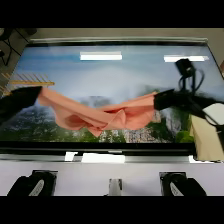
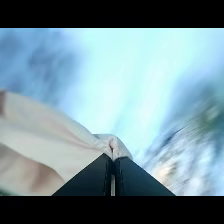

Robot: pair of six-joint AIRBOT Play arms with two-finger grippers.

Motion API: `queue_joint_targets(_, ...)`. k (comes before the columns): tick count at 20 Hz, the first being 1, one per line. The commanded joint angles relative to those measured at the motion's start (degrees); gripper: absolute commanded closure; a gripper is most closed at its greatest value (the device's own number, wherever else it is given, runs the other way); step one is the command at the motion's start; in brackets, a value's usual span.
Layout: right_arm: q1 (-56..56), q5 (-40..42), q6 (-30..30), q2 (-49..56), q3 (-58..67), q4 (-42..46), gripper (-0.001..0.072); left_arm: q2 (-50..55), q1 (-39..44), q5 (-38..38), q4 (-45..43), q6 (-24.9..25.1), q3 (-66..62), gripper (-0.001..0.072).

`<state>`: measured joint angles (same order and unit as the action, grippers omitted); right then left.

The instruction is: Fold the shirts.

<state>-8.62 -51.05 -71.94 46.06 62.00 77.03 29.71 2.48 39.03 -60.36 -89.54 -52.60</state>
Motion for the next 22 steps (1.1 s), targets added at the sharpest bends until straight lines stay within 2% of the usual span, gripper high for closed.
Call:
queue_joint_targets(1,-0.04,-2.23,-11.32,-3.87,22.53,31.01,0.0689,0.04,-12.41,0.63,-1.07,-3.23,-16.90,0.0672)
queue_joint_targets(4,-0.04,-9.27,-10.40,-3.87,31.58,32.44,0.0689,-0.24,-16.02,0.94,1.88,-3.34,-26.47,0.0672)
queue_joint_targets(5,-0.04,-11.28,-9.84,-3.89,32.24,32.50,0.0688,-0.28,-16.04,2.43,1.68,-1.18,-28.11,0.0672)
queue_joint_targets(6,-0.04,-13.66,-8.76,-4.09,32.22,32.57,0.0688,-0.39,-16.04,4.79,0.42,0.68,-28.68,0.0673)
queue_joint_targets(9,-0.04,-23.71,-6.82,-3.23,32.22,32.57,0.0688,0.02,-16.04,16.11,-5.75,0.76,-28.17,0.0672)
queue_joint_targets(10,-0.04,-25.59,-6.19,-2.95,32.22,32.46,0.0688,0.07,-16.02,16.26,-5.35,0.79,-28.17,0.0673)
queue_joint_targets(14,-0.04,-26.14,-5.35,-3.02,32.22,32.48,0.0688,-0.35,-16.02,6.71,-3.26,3.56,-29.49,0.0672)
queue_joint_targets(18,-0.04,-37.35,-2.95,1.99,29.49,31.04,0.0688,1.73,-15.96,13.70,-3.04,3.37,-24.57,0.0672)
queue_joint_targets(20,-0.04,-36.98,-2.60,5.64,22.21,30.23,0.0686,2.56,-14.91,14.34,-2.75,3.37,-17.90,0.0672)
queue_joint_targets(22,-0.04,-28.33,-4.35,9.55,12.15,28.79,0.0687,3.28,-12.70,12.87,-1.25,3.37,-9.40,0.0672)
